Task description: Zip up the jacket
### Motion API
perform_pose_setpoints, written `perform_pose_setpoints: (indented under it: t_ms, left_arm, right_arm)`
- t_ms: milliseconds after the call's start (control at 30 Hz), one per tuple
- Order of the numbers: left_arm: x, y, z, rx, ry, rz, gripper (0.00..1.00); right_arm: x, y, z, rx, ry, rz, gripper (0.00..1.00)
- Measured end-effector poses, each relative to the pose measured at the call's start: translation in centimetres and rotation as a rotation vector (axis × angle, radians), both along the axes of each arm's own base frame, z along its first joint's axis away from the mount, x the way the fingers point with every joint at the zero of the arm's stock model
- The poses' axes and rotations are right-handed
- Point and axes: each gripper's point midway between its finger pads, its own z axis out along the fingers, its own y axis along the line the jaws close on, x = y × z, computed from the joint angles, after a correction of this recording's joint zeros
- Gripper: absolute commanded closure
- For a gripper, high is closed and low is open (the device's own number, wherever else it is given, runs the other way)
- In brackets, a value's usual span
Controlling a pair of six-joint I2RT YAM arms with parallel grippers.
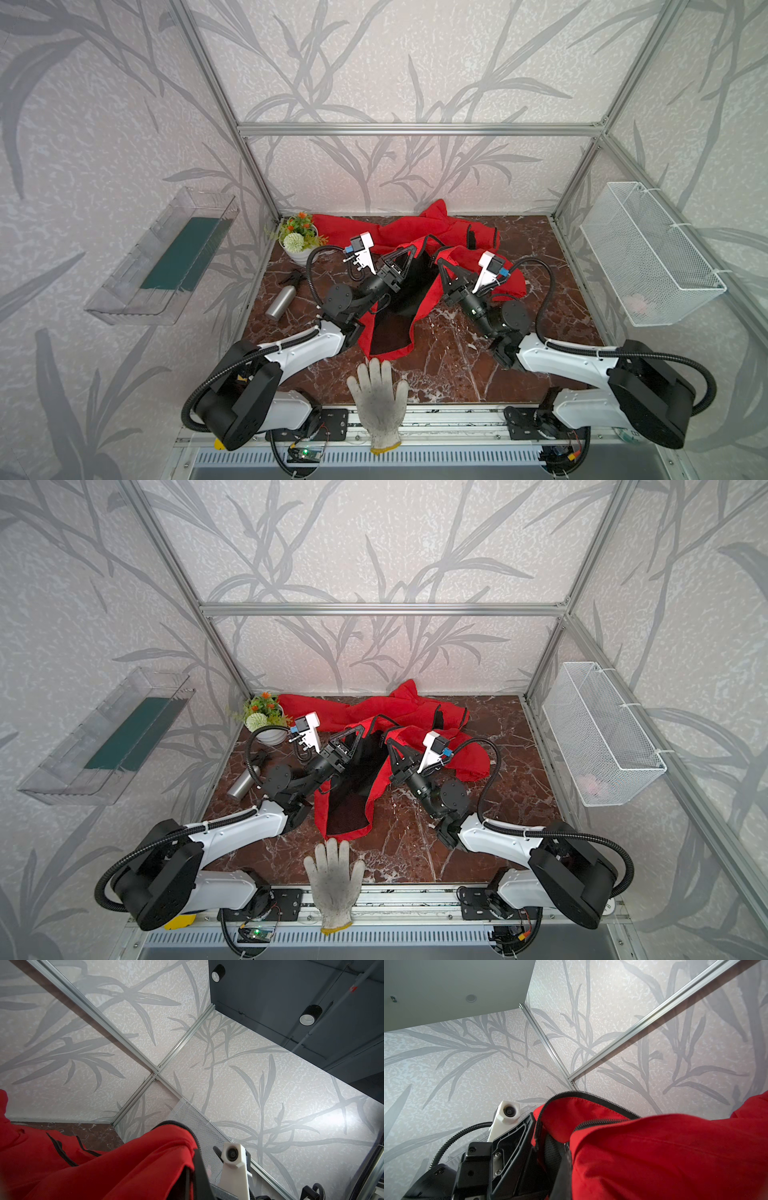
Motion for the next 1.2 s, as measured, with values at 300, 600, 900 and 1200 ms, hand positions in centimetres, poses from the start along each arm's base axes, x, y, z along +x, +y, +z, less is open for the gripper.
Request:
perform_pose_setpoints:
  t_ms: [300,600,900,1200]
  left_arm:
    - [0.1,0.0,2.6,-0.040,-0.054,0.009,1.00]
    - [0.2,-0.4,4.2,-0.059,-0.085,-0.002,1.00]
    - [0.0,-0.6,4.7,-0.065,-0.093,-0.008,1.00]
    - [-0.5,-1.0,6.1,-0.086,-0.121,-0.027,1.00]
  right_arm:
    - [-0.5,0.5,0.7,0.026,-0.009,0.047,1.00]
    - [-1.2,1.3,3.0,0.068,-0.048,0.093,1.00]
    - [-2.1,1.7,5.3,0.099,-0.092,0.120,1.00]
    - [-2.1,1.7,5.9,0.100,-0.111,0.115,1.00]
